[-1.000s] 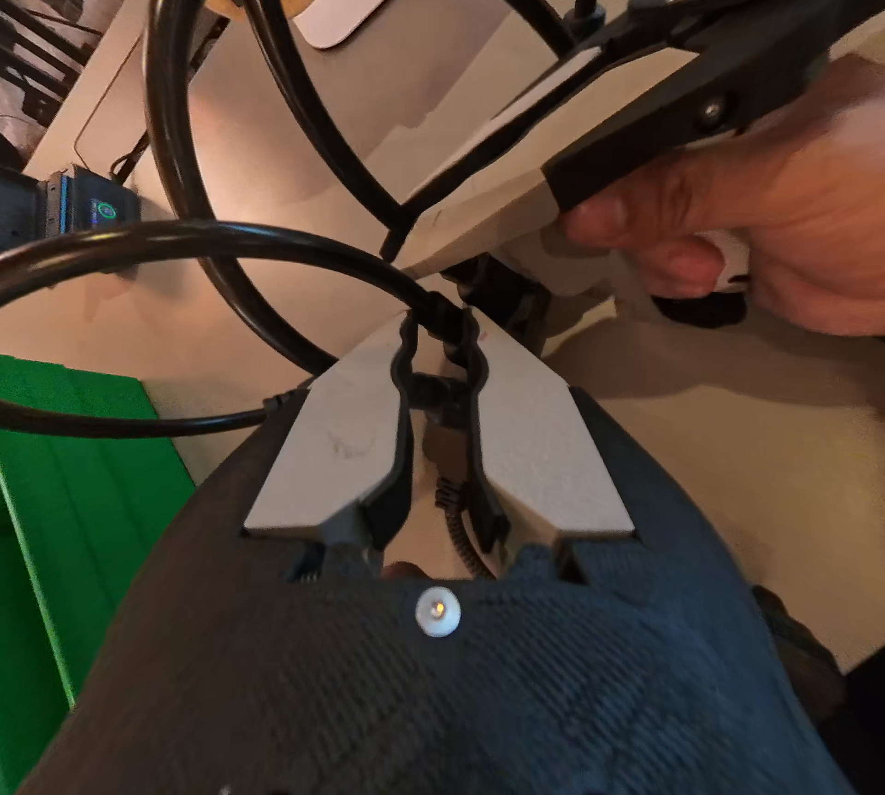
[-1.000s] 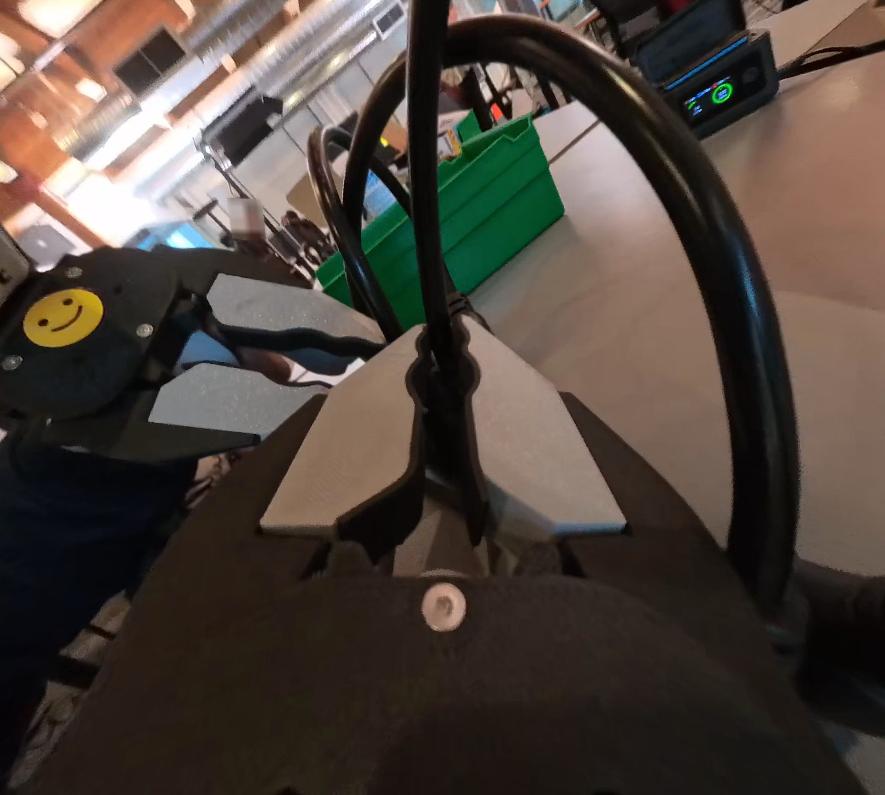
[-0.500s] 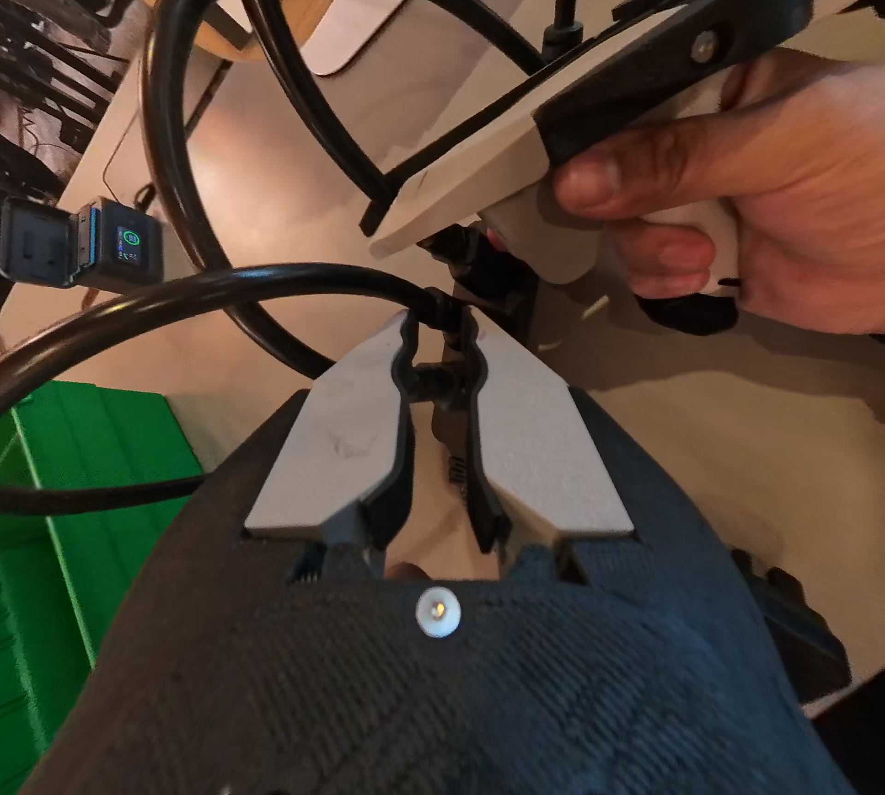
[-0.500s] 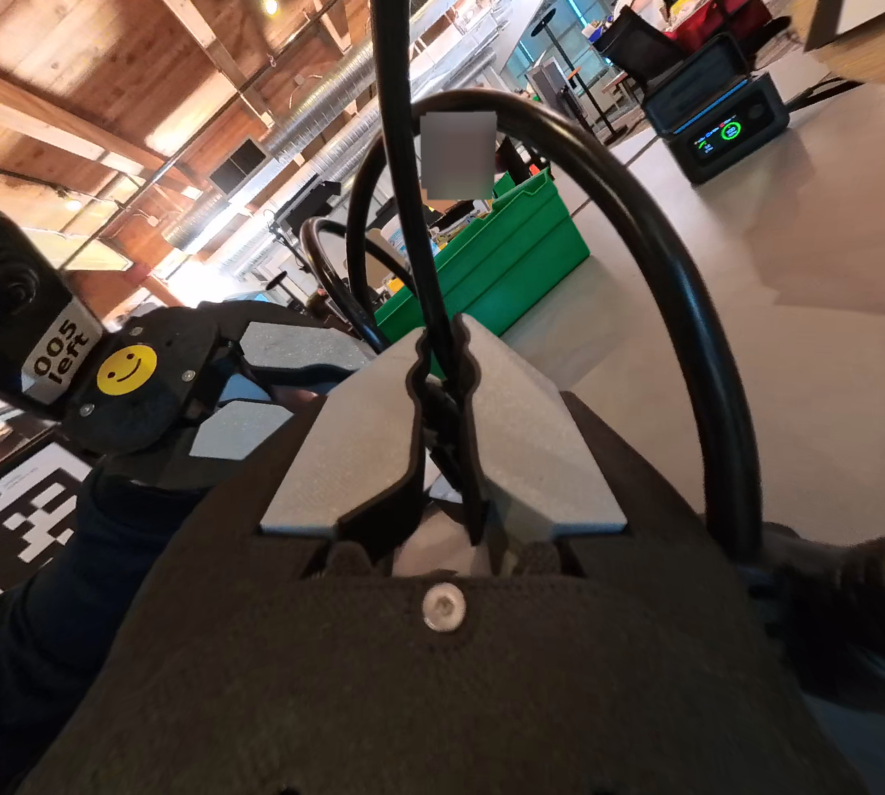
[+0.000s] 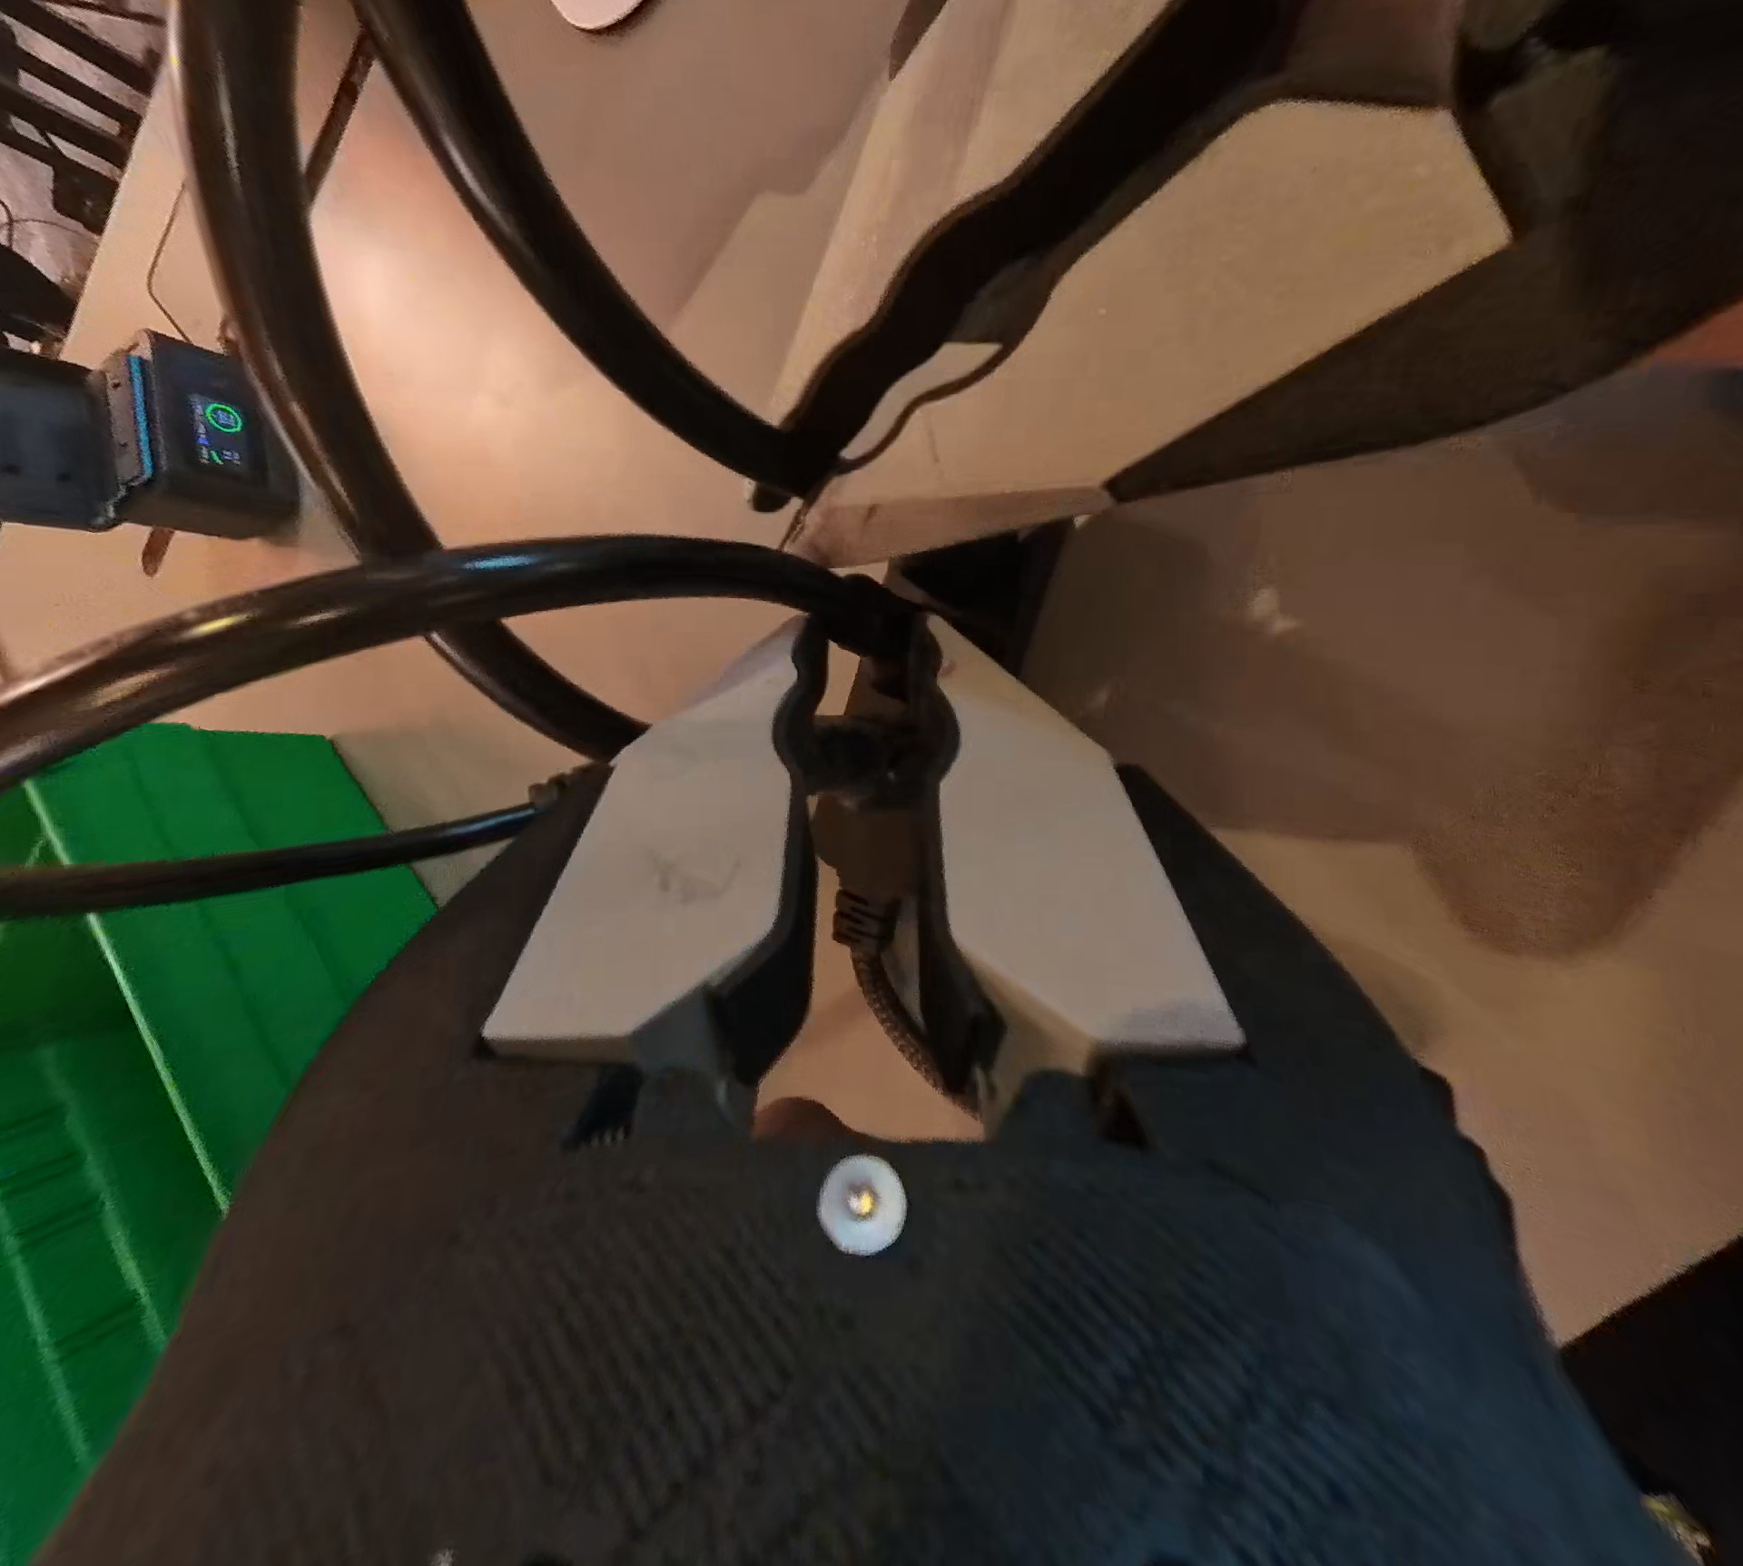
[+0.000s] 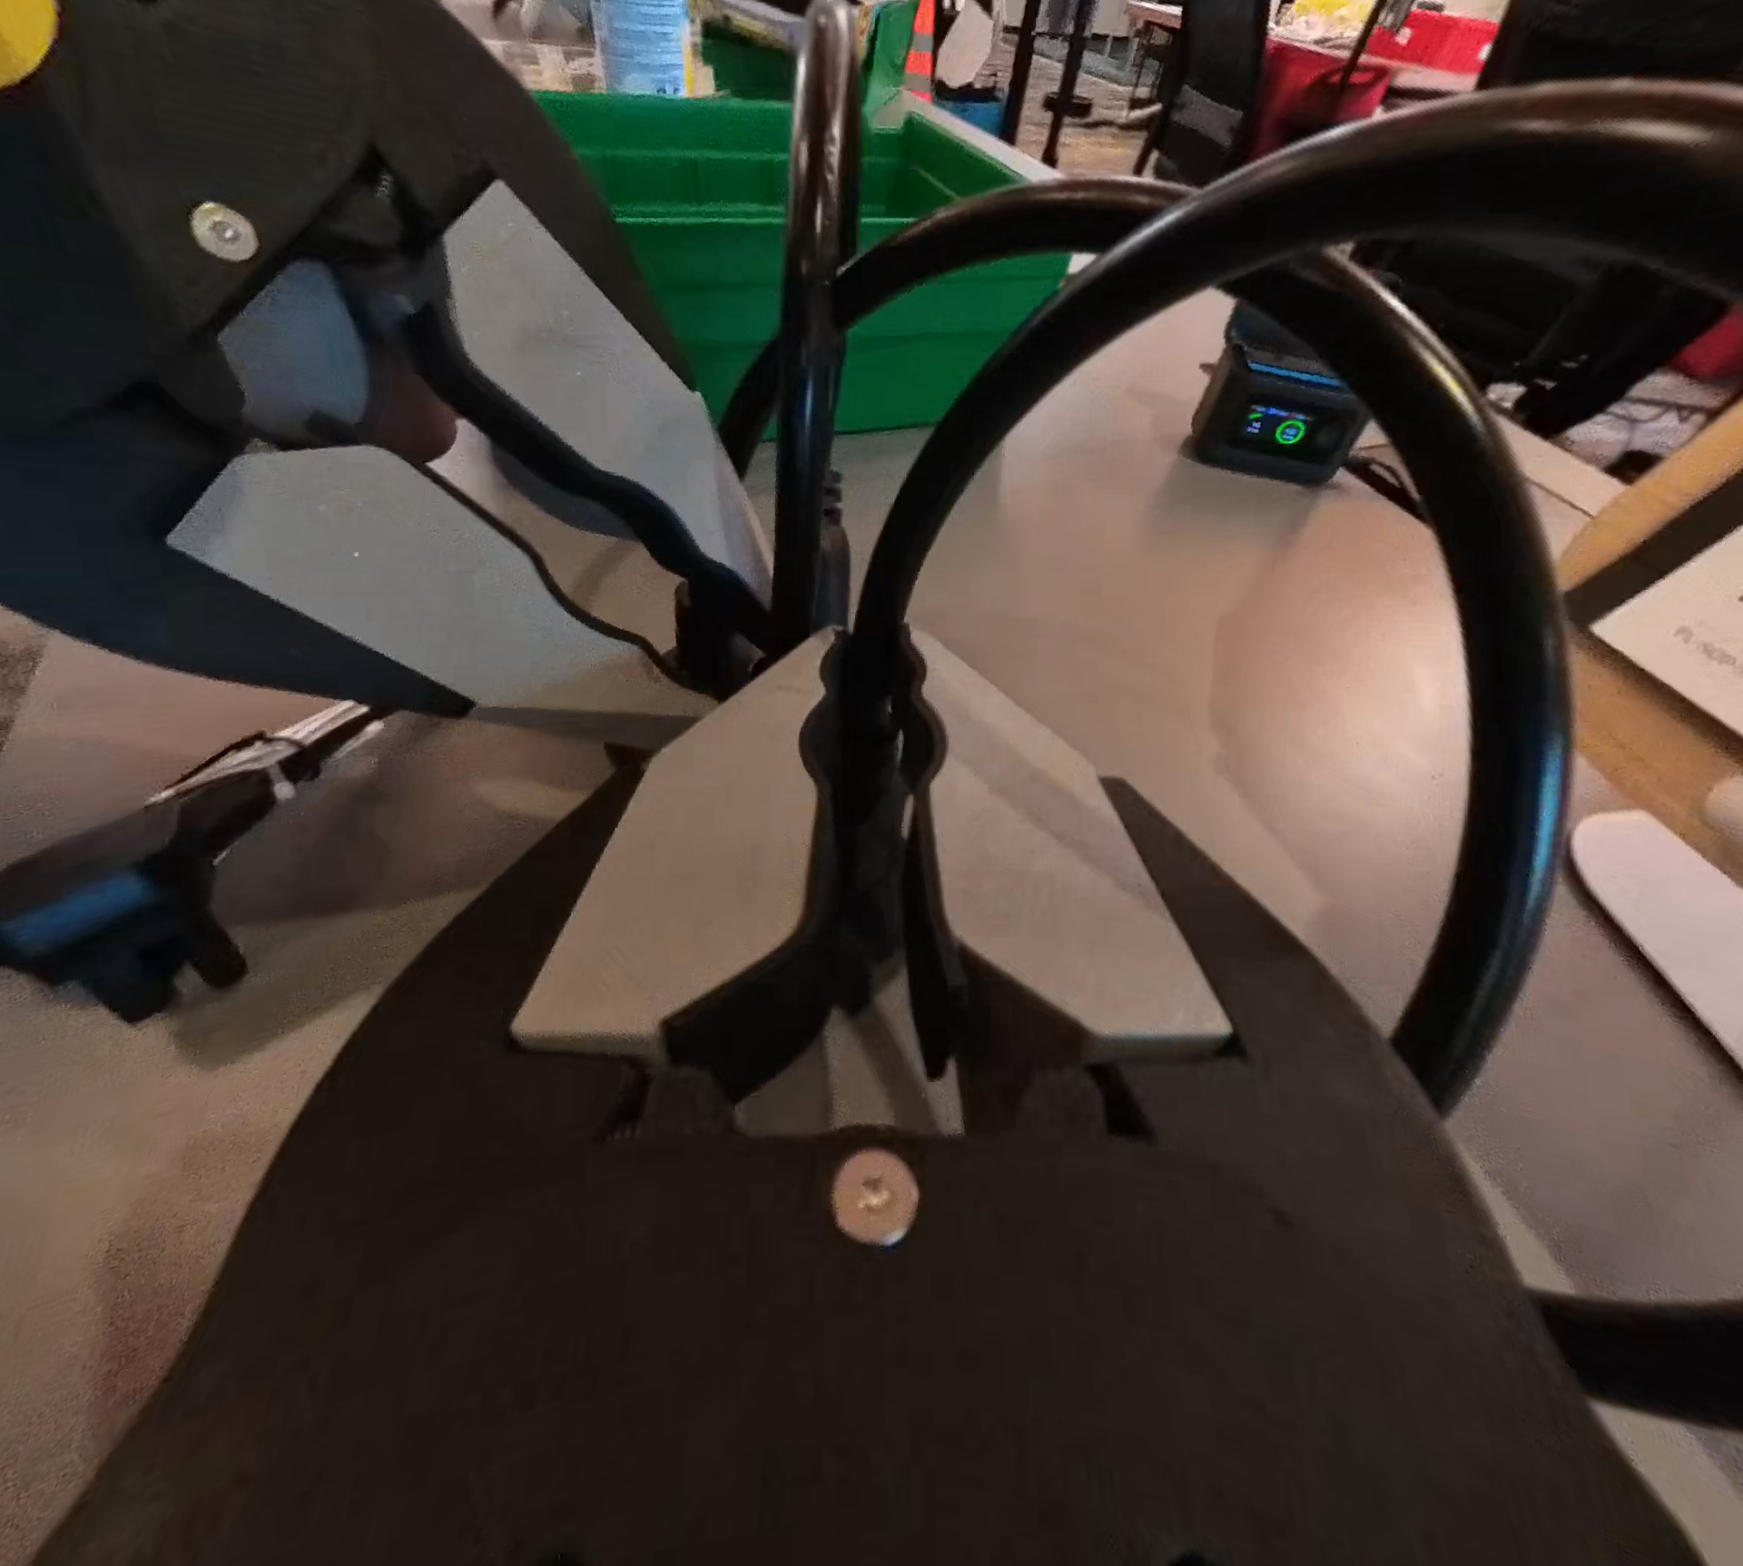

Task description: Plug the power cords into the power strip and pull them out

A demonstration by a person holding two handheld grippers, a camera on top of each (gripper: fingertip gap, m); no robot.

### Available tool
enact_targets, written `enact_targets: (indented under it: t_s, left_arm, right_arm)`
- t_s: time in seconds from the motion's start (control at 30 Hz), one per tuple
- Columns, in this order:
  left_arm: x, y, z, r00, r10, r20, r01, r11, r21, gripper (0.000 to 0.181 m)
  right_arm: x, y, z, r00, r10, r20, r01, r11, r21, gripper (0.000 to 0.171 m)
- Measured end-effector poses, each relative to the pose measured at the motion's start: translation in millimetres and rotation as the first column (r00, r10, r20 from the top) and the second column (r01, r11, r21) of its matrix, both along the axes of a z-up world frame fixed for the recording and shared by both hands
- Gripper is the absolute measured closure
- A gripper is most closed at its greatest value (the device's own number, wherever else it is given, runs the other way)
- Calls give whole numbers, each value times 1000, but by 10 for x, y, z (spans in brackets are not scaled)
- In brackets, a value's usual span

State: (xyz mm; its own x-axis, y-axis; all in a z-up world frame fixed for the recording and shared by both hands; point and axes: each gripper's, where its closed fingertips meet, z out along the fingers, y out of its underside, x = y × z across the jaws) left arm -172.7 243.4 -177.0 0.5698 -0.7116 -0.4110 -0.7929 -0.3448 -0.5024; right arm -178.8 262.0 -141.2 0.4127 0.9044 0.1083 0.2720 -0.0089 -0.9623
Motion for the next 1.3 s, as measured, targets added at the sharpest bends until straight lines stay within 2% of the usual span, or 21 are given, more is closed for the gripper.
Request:
enact_targets:
  t_s: [0.13,0.2,0.27,0.3,0.37,0.5,0.53,0.57,0.63,0.7,0.87,1.03,1.3]
  left_arm:
    - [-60,-30,-4,1000,-8,-6,8,1000,-30,166]
    - [-83,-29,-8,1000,-9,-4,9,1000,-27,166]
    - [-98,-38,-14,1000,-15,-8,15,999,-29,166]
    - [-99,-37,-17,1000,-17,-5,17,1000,-25,166]
    - [-71,-1,-20,1000,-21,2,21,1000,14,165]
    - [78,37,19,998,-56,32,54,997,48,165]
    - [105,50,32,997,-67,31,65,997,51,168]
    - [74,65,-22,996,-80,-31,82,995,56,181]
    - [114,99,-15,995,-87,-49,91,993,77,181]
    - [120,118,-33,995,-77,-64,83,993,82,181]
    - [99,78,-66,999,-49,-11,50,997,59,180]
    - [52,-11,-70,999,-46,26,47,998,-41,180]
    - [102,-258,54,986,-58,153,79,988,-132,162]
  right_arm:
    - [-52,-55,-16,992,39,121,-51,993,102,169]
    - [-74,-58,-20,991,69,111,-78,994,74,169]
    - [-88,-57,-19,993,115,-15,-115,992,-50,170]
    - [-86,-37,-10,984,118,-134,-140,977,-163,170]
    - [-31,84,9,940,51,-337,-175,921,-347,169]
    - [185,218,124,829,-57,-556,-242,860,-450,167]
    - [246,221,193,778,-78,-624,-280,846,-454,167]
    - [282,240,230,750,-82,-657,-303,840,-451,167]
    - [264,251,162,799,-26,-601,-307,841,-446,167]
    - [238,278,56,879,3,-477,-227,882,-413,166]
    - [187,227,8,891,5,-454,-224,875,-430,166]
    - [158,121,-31,928,63,-368,-214,898,-385,165]
    - [195,32,-29,935,140,-324,-247,916,-316,165]
